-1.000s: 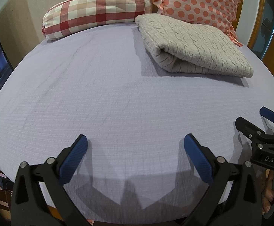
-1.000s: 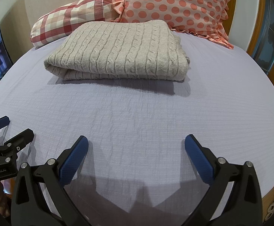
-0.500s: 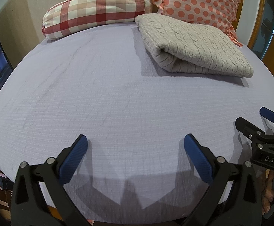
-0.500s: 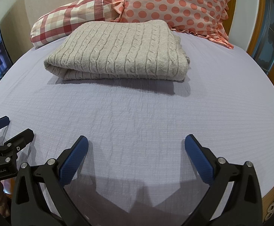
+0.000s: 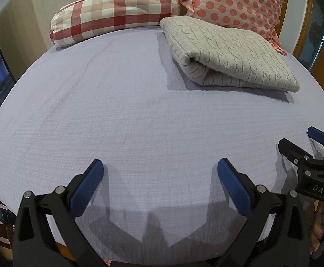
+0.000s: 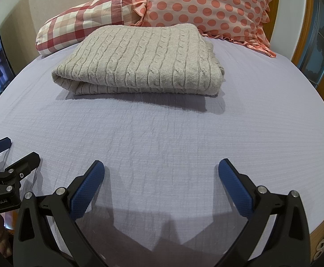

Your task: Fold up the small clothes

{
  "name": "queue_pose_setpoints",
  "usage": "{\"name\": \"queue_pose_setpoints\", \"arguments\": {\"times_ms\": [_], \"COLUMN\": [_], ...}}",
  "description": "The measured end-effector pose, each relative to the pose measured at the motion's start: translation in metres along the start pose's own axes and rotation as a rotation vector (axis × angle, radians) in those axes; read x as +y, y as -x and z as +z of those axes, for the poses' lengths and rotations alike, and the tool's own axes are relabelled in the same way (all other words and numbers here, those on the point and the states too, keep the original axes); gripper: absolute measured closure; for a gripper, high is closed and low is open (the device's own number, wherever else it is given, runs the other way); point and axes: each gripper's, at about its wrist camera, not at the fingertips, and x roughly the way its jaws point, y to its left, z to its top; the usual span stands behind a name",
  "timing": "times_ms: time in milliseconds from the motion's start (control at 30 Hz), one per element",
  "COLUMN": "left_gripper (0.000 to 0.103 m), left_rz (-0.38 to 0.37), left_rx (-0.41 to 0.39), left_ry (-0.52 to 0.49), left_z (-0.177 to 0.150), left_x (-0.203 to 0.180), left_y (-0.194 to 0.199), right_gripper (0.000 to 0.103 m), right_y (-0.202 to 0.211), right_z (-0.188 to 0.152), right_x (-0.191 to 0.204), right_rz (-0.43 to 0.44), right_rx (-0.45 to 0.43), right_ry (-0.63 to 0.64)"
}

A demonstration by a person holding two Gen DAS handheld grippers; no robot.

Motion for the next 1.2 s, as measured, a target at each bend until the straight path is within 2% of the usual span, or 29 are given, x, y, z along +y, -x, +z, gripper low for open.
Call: {"name": "queue_pose_setpoints", "arguments": {"times_ms": [1200], "left_gripper": [0.002], "left_rz": [-0.008], "left_rx": [0.000], "left_ry": [-0.014], "left_z": [-0.0036], "left_x": [0.0000], "left_y": [0.0011], "right_gripper": [0.001], "right_y": [0.0000], "right_z": [-0.0003], "right_x": [0.0000], "right_rz": [0.001], "right_rx": [0.000], "right_ry": [0.001]}}
